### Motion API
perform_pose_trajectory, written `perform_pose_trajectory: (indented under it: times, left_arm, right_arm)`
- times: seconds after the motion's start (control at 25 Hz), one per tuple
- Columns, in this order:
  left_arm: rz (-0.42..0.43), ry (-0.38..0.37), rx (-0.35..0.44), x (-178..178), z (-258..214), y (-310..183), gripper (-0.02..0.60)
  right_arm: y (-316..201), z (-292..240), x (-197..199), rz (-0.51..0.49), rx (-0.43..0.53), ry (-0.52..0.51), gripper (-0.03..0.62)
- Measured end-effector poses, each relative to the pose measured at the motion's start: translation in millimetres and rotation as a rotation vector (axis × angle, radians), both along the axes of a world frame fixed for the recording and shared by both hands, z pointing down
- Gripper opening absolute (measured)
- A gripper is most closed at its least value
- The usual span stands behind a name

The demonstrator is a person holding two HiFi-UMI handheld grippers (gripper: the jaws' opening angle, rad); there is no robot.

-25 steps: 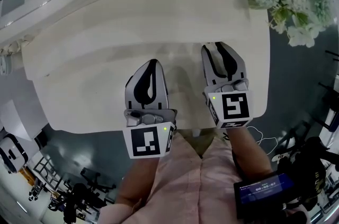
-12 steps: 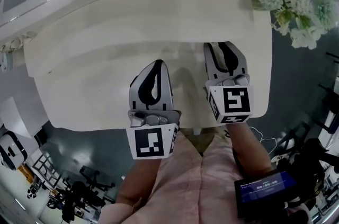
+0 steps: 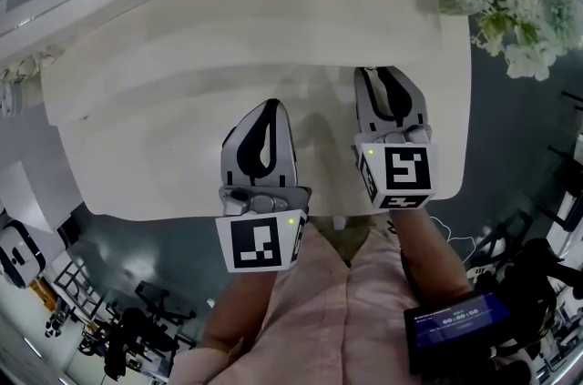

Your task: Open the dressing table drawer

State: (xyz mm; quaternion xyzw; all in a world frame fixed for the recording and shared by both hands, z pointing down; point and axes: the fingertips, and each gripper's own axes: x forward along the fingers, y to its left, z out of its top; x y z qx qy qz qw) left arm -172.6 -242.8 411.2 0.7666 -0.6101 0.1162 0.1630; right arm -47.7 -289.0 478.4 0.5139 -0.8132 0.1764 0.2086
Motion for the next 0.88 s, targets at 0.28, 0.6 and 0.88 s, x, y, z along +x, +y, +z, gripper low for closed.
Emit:
perform_pose_trajectory:
  times: [0.28, 0.6, 0.88]
  left_arm:
    - [0.005, -0.002, 0.004, 3, -2, 1, 0.021]
    - [0.015, -0.003, 0.009, 8, -4, 4, 0.021]
    - [0.022, -0.004, 0.011, 13, -5, 5, 0.021]
  right_arm:
    - [5, 0, 1, 0.001, -0.005, 0.002, 0.106]
    - [14, 0, 3, 0.005, -0.010, -0.001, 0.106]
    - [17, -1, 4, 0.001, -0.013, -0.004, 0.106]
